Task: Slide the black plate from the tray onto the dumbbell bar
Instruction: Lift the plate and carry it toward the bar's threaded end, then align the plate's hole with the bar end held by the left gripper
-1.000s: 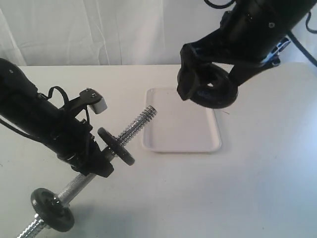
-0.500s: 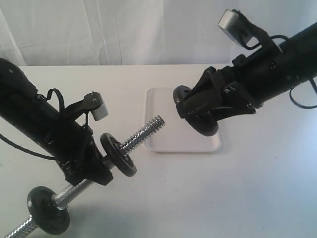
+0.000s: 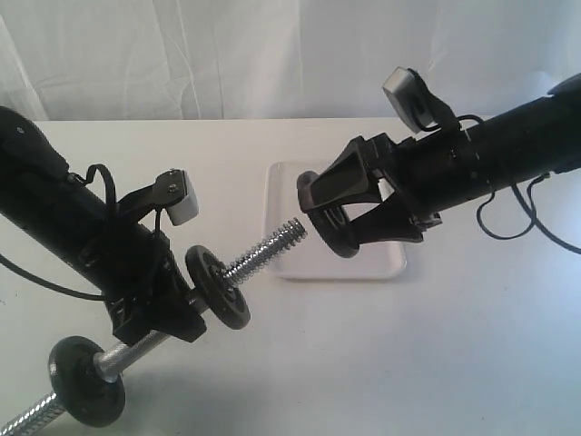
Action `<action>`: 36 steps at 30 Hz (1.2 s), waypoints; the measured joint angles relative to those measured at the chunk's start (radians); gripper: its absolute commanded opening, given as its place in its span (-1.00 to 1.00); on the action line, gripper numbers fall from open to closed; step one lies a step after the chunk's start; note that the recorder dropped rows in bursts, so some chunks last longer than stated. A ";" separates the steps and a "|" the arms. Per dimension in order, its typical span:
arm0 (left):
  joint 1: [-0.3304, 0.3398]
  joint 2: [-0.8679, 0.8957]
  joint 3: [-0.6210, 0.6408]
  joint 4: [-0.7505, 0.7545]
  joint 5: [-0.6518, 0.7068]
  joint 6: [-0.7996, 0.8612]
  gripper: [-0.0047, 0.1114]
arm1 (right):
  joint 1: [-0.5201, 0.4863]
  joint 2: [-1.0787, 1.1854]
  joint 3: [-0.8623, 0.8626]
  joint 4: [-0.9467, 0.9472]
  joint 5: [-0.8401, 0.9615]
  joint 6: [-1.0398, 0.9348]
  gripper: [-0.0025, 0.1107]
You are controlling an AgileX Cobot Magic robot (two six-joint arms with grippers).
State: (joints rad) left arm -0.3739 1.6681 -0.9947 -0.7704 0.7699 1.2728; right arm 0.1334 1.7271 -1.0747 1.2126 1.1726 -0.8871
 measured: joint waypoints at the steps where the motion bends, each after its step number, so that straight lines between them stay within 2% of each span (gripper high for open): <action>1: 0.000 0.000 0.000 0.000 0.000 0.000 -0.92 | 0.000 0.009 0.000 0.016 0.006 -0.010 -0.96; 7: 0.000 0.000 0.000 0.000 0.006 0.025 -0.92 | 0.000 0.042 0.001 0.091 0.010 -0.058 -0.96; 36: 0.000 0.000 0.000 0.004 0.008 0.036 -0.92 | 0.030 0.081 0.041 0.131 -0.008 -0.048 -0.96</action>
State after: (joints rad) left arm -0.3739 1.6681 -0.9947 -0.7668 0.7780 1.3090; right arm 0.1635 1.8078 -1.0336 1.3436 1.1646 -0.9355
